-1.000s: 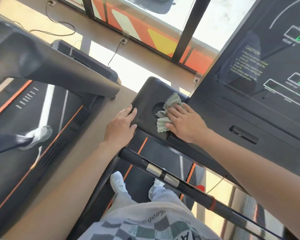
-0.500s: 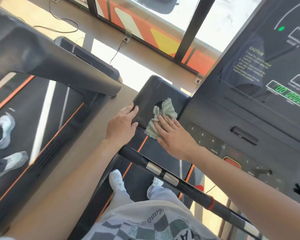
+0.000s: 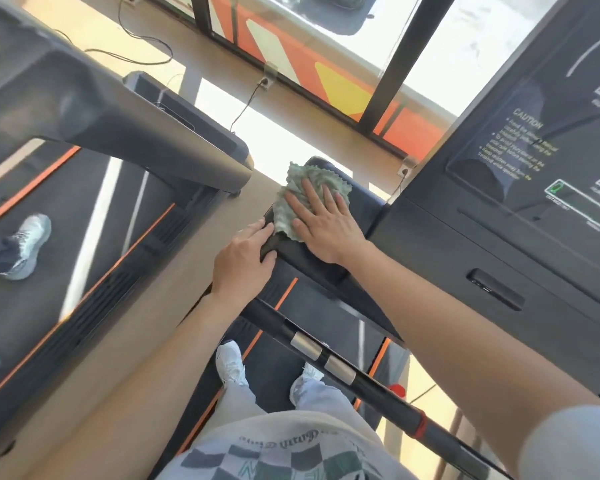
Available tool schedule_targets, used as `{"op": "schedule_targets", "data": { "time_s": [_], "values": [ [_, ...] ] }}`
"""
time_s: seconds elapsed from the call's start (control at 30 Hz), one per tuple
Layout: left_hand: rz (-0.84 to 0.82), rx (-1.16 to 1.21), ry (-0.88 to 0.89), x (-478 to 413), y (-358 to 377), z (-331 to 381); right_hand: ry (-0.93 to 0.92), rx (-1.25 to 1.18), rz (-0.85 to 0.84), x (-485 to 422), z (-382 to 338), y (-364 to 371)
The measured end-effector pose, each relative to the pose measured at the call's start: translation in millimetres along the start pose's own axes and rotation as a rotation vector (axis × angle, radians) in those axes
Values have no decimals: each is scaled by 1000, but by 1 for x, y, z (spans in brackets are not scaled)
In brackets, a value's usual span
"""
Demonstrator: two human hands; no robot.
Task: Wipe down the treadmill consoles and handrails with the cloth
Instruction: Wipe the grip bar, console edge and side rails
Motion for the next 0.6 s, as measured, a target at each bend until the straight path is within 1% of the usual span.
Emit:
{"op": "schedule_targets", "data": {
  "time_s": [0.13, 0.2, 0.27, 0.33, 0.4, 0.6],
  "values": [
    [23, -9, -20, 1, 0, -3, 101, 16, 2, -24, 32, -24],
    [25, -2, -20, 2, -1, -3, 190, 10, -26, -23, 58, -30],
    [30, -2, -23, 3, -2, -1, 249, 62, -51, -12, 76, -30],
    [29, -10, -26, 4, -2, 0, 239, 185, -56, 4, 77, -26],
    [24, -17, -17, 4, -2, 0, 211, 254, -63, 23, 68, -21],
    [13, -29, 3, 2, -2, -4, 150, 268, -101, 78, 33, -2]
  ]
}}
Point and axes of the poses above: each hand's wrist, its own x-axis away from the middle knuckle, its own y-axis out of the palm, z = x × y, the point moved 8 cm from there along -x, towards the middle knuckle, and after that the axes turned 14 degrees about -x, right-handed, at the moved point
